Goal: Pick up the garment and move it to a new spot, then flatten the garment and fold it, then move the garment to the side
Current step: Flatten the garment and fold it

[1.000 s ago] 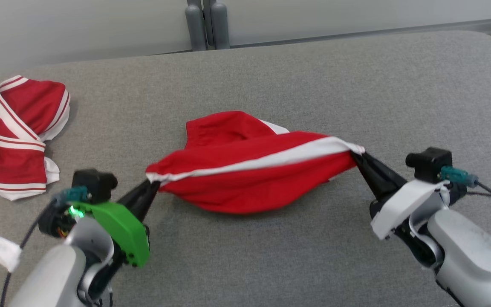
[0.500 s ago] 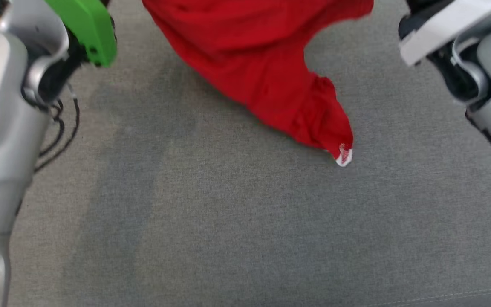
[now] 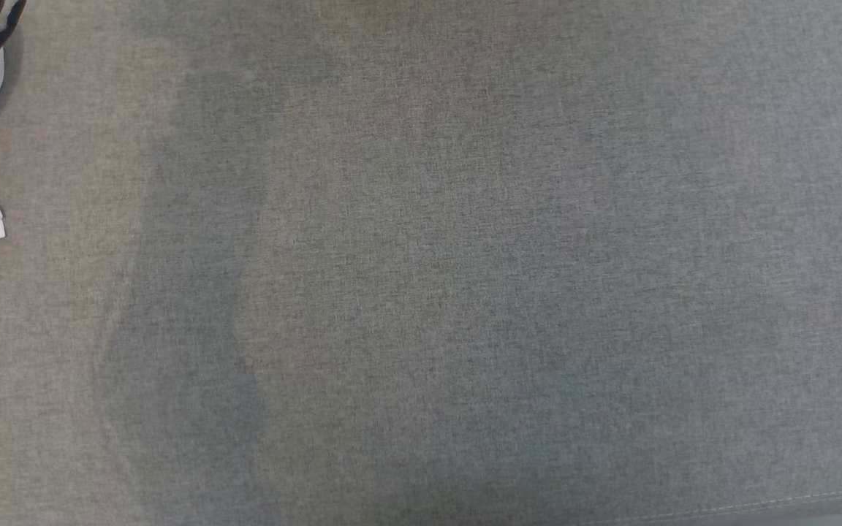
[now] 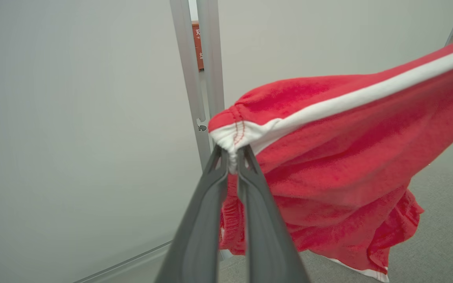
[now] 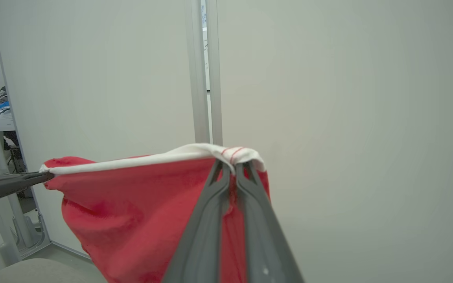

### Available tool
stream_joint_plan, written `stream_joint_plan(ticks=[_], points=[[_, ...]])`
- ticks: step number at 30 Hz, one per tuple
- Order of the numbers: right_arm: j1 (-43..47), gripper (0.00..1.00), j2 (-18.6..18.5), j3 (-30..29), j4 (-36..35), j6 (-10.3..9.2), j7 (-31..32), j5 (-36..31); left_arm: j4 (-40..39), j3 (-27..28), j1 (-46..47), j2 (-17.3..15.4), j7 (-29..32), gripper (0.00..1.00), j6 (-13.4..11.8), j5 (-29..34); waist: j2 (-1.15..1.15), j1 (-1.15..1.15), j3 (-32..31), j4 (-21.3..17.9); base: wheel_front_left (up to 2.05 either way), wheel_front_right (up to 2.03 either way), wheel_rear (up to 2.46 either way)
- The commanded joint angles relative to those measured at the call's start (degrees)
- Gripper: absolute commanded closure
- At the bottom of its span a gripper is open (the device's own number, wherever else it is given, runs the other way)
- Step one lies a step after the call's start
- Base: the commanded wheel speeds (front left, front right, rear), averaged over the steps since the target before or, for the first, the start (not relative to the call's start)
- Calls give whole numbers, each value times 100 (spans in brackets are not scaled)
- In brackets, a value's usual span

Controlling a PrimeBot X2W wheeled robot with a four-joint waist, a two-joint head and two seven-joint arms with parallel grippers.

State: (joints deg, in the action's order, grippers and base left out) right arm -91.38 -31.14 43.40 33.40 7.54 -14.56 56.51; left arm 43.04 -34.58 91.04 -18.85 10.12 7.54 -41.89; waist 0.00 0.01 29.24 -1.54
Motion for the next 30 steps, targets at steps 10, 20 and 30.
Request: stream_joint_plan(ticks=[10,20,30], points=[[848,100,-332,1340,-276,-10,-5,295,38,-1125,-1225,-279,-48,100,-12,-840,0,-1,-825,2,0,0,0],[2620,100,-1177,2724,-1316,-10,794,1061,-1079,-2170,-3275,-1257,825,100,-13,-2244,0,-1,-1953,-149,0,0,0],[4098,100,-2320,2970,-2708,-12,2415,1440,-2413,-2615,-4814,-2064,1812,100,-176,-3286,0,-1,-2781,-156,0,0,0]])
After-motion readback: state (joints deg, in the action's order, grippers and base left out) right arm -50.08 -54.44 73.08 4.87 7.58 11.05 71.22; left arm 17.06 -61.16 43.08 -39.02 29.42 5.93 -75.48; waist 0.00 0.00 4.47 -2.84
